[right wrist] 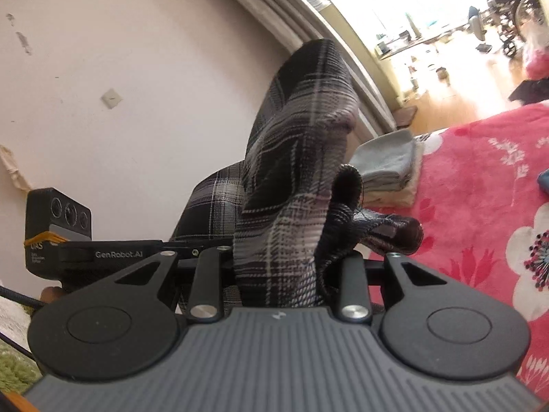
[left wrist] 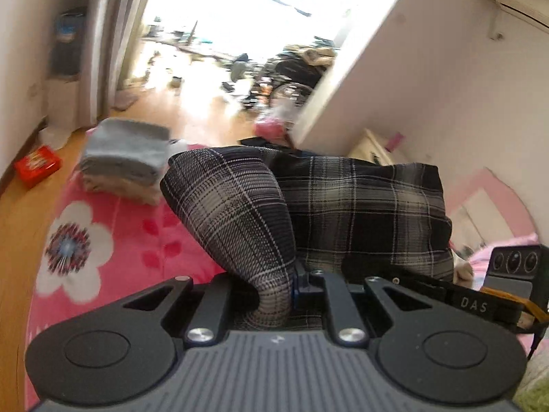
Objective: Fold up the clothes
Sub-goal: 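Carry the lifted plaid bundle with both grippers toward the folded clothes stack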
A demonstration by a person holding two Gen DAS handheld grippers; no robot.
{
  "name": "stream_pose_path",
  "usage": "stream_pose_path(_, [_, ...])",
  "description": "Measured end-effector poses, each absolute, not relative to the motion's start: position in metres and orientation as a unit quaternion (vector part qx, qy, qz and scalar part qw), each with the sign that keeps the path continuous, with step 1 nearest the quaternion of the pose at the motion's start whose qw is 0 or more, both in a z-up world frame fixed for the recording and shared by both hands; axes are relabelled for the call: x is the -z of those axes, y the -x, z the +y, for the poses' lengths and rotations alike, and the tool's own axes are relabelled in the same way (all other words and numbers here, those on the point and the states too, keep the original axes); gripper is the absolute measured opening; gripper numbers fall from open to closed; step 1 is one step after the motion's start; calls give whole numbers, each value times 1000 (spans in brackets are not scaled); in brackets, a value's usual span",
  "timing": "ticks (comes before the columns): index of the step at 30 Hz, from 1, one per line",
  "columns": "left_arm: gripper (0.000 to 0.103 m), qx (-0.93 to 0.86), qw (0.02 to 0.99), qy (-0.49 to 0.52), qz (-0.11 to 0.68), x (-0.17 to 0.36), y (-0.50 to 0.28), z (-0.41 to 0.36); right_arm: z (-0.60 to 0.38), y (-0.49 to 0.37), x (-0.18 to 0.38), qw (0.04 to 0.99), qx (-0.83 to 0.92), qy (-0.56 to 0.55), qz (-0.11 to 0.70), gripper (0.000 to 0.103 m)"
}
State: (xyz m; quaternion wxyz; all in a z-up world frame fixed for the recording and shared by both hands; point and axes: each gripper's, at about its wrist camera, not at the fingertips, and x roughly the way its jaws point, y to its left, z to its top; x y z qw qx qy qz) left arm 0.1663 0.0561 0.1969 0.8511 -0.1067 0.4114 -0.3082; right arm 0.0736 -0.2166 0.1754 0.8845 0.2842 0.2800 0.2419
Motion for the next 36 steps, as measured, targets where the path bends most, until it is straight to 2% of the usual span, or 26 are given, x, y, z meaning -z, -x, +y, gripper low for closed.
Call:
stream_pose_path(9, [14,400,825,83,390,-188,-265,110,-149,-130,-188,910,-138,-289,264,29])
stream_pose_path(14, [15,389,831,63,393,-190,-291,124,-128,-162,-180,908,-133,-299,260,29])
stream_pose_path(22, [15,287,870,86,392,-206,-295,116,-131,-208,-173,894,-211,-284,276,29])
stream_pose_path(31, [15,116,912,135,369,-234,-279,66,-184,-268,-180,848,-373,-245,287,29])
stream_pose_path(36, [15,70,921,126,363,-242,-273,38,-198,-271,-182,837,-415,-226,274,29])
